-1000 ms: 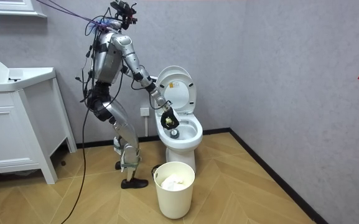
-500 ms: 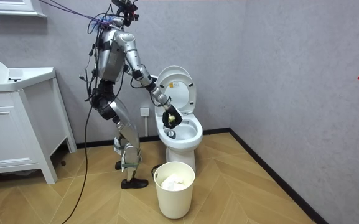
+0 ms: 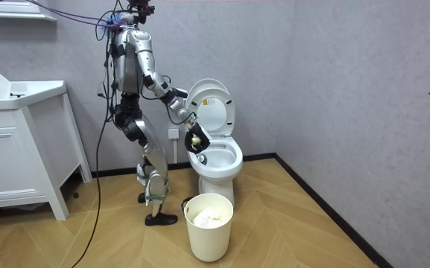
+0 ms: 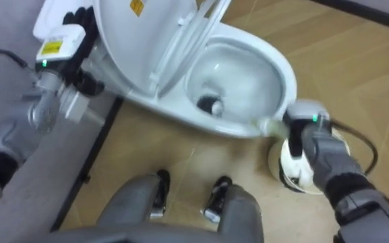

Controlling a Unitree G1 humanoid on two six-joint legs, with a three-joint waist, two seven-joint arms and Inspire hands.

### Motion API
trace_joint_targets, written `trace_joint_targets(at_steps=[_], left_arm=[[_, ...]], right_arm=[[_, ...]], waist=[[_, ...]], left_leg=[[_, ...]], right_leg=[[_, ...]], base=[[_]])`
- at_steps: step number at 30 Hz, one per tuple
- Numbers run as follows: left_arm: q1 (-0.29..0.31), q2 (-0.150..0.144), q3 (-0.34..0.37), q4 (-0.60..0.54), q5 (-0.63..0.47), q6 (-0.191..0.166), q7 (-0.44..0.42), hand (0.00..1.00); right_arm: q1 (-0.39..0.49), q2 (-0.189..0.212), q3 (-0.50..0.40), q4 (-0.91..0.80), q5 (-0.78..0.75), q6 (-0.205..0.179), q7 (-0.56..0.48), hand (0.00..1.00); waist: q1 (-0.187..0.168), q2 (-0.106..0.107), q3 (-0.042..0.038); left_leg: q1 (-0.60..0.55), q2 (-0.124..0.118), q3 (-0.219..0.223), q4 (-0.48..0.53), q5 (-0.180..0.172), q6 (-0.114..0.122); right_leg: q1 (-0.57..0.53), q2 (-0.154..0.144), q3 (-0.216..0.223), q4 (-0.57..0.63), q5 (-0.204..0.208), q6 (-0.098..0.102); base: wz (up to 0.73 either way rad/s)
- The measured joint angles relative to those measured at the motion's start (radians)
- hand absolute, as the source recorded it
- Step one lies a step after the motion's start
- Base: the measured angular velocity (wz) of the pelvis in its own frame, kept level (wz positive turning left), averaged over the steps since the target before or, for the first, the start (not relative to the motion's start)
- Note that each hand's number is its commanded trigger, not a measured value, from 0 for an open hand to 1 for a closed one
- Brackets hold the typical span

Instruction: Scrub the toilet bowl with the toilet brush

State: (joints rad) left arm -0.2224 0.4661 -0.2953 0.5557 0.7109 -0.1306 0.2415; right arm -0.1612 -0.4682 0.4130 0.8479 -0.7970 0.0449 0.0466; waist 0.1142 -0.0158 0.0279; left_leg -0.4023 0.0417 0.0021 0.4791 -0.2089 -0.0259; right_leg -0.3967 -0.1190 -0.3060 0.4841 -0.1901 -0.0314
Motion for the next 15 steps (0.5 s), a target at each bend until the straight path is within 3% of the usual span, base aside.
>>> trace_joint_targets(at_steps=[4, 6, 9, 12, 15], left_arm=[[0.111, -0.016, 0.077, -0.053, 0.004, -0.001, -0.001, 0.00], [0.217, -0.020, 0.129, -0.117, 0.001, 0.000, -0.002, 0.00], [0.317, -0.031, 0.186, -0.192, 0.006, 0.000, -0.002, 0.00], [0.419, -0.061, 0.265, -0.294, 0.049, -0.002, 0.016, 0.00], [0.479, -0.083, 0.328, -0.354, 0.046, -0.026, 0.049, 0.00]], right_arm=[[0.104, 0.014, -0.072, -0.035, -0.009, -0.015, 0.000, 1.00], [0.192, 0.028, -0.128, -0.046, -0.014, -0.037, -0.012, 1.00], [0.267, 0.054, -0.170, -0.047, 0.007, -0.037, -0.020, 1.00], [0.341, 0.077, -0.225, -0.087, -0.006, -0.041, -0.014, 1.00], [0.381, 0.096, -0.266, -0.111, -0.016, -0.055, -0.008, 1.00]], waist=[[-0.003, -0.002, -0.0100], [-0.007, 0.004, -0.0222], [0.000, 0.009, -0.0287], [0.001, 0.011, -0.0303], [0.001, 0.018, -0.0292]], left_leg=[[0.078, 0.000, 0.011, -0.039, 0.000, 0.000], [0.144, 0.002, 0.010, -0.079, 0.000, -0.001], [0.214, 0.002, 0.012, -0.119, -0.002, -0.002], [0.277, -0.002, 0.014, -0.156, -0.002, -0.003], [0.332, 0.000, 0.015, -0.182, -0.003, -0.004]], right_leg=[[0.068, 0.003, 0.000, -0.030, -0.002, 0.004], [0.134, 0.013, 0.001, -0.072, -0.003, 0.012], [0.197, 0.017, 0.002, -0.101, -0.007, 0.020], [0.247, 0.016, 0.004, -0.109, -0.020, 0.027], [0.297, 0.021, 0.004, -0.131, -0.025, 0.028]], base=[[-0.04], [0.00], [0.00], [0.00], [0.00]])
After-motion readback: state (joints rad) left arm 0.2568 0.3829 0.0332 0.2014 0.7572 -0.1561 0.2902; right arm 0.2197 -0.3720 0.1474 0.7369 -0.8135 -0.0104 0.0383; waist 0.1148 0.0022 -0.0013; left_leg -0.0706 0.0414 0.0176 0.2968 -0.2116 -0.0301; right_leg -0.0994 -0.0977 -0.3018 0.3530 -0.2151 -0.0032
